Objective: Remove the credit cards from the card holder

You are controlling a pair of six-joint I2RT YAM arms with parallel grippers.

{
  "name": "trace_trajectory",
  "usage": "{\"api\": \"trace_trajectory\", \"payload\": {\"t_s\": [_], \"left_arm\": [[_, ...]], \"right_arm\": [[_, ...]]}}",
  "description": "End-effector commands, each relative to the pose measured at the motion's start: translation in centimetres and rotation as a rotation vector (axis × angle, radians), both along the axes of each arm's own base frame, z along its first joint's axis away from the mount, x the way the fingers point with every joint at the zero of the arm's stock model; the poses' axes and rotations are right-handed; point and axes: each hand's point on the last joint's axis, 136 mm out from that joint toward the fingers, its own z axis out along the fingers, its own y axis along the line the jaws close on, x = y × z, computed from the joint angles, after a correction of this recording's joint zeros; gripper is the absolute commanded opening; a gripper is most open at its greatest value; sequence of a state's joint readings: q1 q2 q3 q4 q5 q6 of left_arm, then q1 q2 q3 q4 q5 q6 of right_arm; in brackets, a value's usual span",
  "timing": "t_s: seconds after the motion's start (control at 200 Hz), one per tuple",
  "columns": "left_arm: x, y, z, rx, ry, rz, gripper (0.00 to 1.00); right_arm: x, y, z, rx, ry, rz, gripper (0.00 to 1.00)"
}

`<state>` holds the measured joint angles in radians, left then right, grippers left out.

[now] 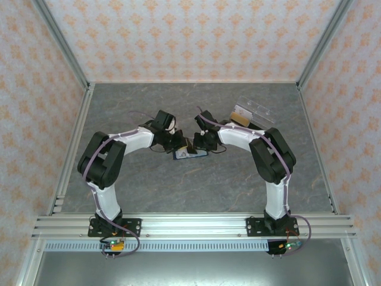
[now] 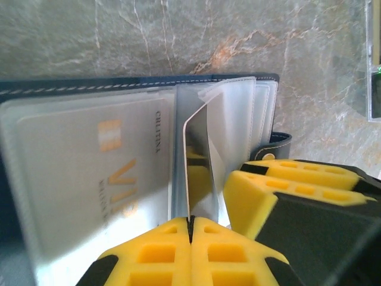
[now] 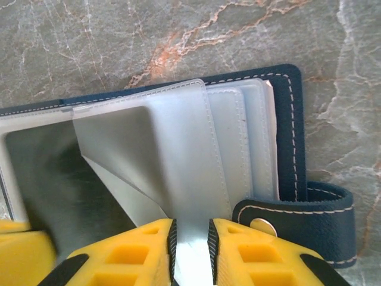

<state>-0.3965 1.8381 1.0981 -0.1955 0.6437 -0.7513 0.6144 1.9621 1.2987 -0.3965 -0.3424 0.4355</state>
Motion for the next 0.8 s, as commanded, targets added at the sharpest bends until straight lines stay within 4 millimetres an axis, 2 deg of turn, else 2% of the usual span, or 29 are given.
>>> {"api": "trace_trajectory", "payload": {"t_s": [0.0, 0.115, 0.28, 0.425, 0.556, 0.796], "left_arm": [[-1.2, 2.5, 0.0, 0.098, 0.001, 0.008, 0.00], [-1.7, 3.7, 1.0, 0.117, -0.014, 0.019, 0.00], [-1.6, 4.8, 3.7, 0.125, -0.081, 0.039, 0.00], [-1.4, 4.5, 5.7, 0.090, -0.139, 0.040, 0.00], [-1.0, 3.9, 8.0, 0.033, -0.210, 0.042, 0.00], [0.2, 2.0, 12.9, -0.142, -0.351, 0.026, 0.00]], "right_arm": [[0.5, -0.6, 1.6, 0.039, -0.050, -0.045, 0.26], [1.0, 0.1, 3.7, 0.109, -0.104, -0.051, 0.27], [1.3, 1.1, 7.5, 0.237, -0.183, -0.046, 0.36], [1.3, 1.8, 10.7, 0.366, -0.226, -0.017, 0.48], [1.6, 2.2, 12.5, 0.507, -0.216, 0.029, 0.57], [1.7, 3.1, 15.0, 0.769, -0.138, 0.143, 0.62]]}}
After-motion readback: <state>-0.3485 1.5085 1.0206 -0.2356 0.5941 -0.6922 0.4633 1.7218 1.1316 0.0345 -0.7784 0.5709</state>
